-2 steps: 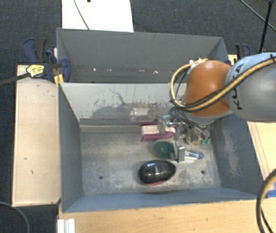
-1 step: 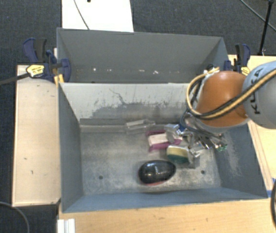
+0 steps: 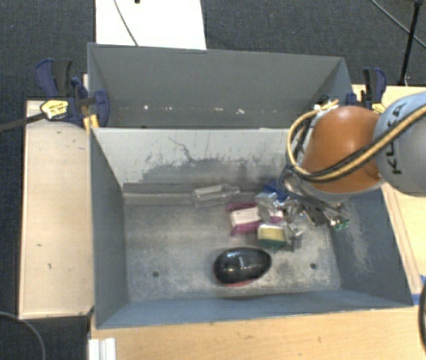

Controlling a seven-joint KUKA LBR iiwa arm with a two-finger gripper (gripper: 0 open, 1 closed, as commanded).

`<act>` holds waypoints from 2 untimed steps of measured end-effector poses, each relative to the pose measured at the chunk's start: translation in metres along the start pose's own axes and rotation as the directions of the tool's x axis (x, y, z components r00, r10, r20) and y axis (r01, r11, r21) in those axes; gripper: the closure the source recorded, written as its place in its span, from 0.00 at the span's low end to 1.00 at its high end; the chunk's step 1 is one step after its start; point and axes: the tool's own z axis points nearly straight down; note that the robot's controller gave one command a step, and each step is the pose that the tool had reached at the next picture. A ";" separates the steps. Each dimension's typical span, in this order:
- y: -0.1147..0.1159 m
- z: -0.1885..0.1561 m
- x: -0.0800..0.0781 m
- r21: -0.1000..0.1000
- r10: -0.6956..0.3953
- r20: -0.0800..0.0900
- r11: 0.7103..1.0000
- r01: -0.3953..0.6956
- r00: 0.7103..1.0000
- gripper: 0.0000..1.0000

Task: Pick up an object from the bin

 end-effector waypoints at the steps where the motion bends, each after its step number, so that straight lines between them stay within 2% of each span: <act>1: -0.002 -0.112 0.017 -0.003 -0.019 -0.023 1.000 0.019 1.000 1.00; 2: 0.004 -0.238 0.033 -0.001 -0.014 -0.021 1.000 0.014 1.000 1.00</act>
Offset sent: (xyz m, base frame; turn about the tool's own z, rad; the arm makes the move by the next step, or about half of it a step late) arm -0.0199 -0.0102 0.1060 -0.0233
